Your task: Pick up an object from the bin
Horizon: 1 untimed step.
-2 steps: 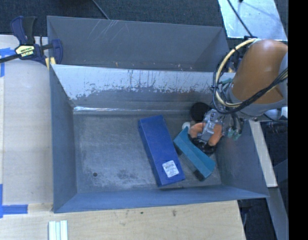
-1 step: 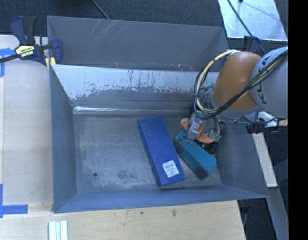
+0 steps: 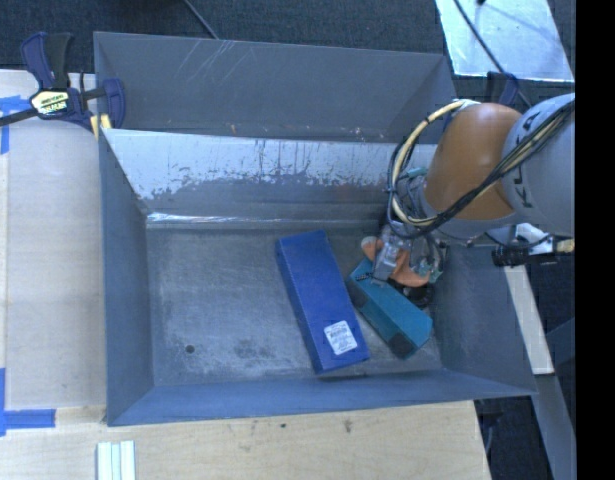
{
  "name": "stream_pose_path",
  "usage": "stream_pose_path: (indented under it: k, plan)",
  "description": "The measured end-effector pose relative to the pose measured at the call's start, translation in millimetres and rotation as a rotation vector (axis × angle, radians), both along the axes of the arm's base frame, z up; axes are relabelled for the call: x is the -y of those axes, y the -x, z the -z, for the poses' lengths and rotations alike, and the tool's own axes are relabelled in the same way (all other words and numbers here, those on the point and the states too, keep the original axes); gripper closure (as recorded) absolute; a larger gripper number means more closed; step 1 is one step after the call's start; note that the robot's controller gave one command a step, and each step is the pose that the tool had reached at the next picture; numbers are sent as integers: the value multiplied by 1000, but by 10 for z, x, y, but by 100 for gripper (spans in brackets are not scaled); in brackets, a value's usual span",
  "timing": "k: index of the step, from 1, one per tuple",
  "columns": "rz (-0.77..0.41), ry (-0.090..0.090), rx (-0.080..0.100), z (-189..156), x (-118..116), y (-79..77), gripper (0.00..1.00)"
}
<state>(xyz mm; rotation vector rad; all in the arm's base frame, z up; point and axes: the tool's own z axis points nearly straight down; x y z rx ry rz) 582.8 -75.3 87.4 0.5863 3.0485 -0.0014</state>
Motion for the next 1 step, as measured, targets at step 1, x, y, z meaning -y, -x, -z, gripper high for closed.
stream_pose_path:
  k: [1]
  plan:
    - [0, -1, -7, -26, -9, 57, 100]
